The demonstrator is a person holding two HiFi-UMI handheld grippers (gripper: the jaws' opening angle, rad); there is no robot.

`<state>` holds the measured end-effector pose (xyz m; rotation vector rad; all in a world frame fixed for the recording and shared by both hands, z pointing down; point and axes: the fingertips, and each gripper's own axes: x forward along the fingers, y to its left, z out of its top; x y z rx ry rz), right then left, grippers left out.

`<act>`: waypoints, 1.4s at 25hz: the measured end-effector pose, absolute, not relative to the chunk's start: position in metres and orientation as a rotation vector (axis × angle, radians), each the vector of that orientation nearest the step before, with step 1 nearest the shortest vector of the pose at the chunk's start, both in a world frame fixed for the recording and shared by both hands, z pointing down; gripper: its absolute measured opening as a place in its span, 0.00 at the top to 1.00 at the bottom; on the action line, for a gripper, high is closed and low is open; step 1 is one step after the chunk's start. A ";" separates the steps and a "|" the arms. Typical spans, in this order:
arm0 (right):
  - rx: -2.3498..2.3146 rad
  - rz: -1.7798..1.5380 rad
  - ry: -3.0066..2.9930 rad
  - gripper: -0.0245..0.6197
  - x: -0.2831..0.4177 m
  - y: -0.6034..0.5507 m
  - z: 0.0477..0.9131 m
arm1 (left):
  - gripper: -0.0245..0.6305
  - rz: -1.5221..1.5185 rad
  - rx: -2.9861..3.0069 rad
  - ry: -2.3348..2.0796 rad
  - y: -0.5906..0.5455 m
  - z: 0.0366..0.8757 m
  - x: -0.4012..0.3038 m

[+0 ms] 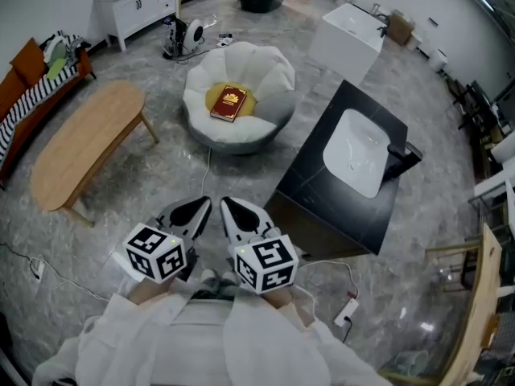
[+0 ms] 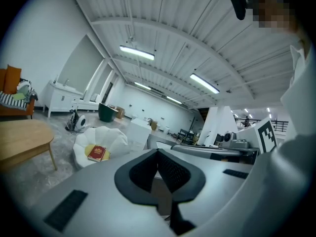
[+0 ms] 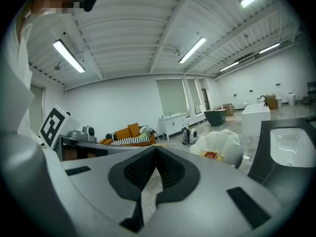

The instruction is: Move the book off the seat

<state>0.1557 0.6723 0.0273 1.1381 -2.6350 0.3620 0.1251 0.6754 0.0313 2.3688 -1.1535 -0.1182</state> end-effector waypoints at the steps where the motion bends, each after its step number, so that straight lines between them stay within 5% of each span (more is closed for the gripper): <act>1: 1.148 0.359 -2.634 0.94 0.155 0.668 0.026 | 0.95 -0.122 2.380 -1.161 0.671 0.028 0.123; 21: 1.243 0.283 -2.610 0.94 0.102 0.590 0.015 | 0.95 -0.186 2.408 -1.253 0.576 0.014 0.051; 35: 1.204 0.302 -2.633 0.94 0.083 0.410 0.024 | 0.95 -0.199 2.325 -1.248 0.416 0.031 0.028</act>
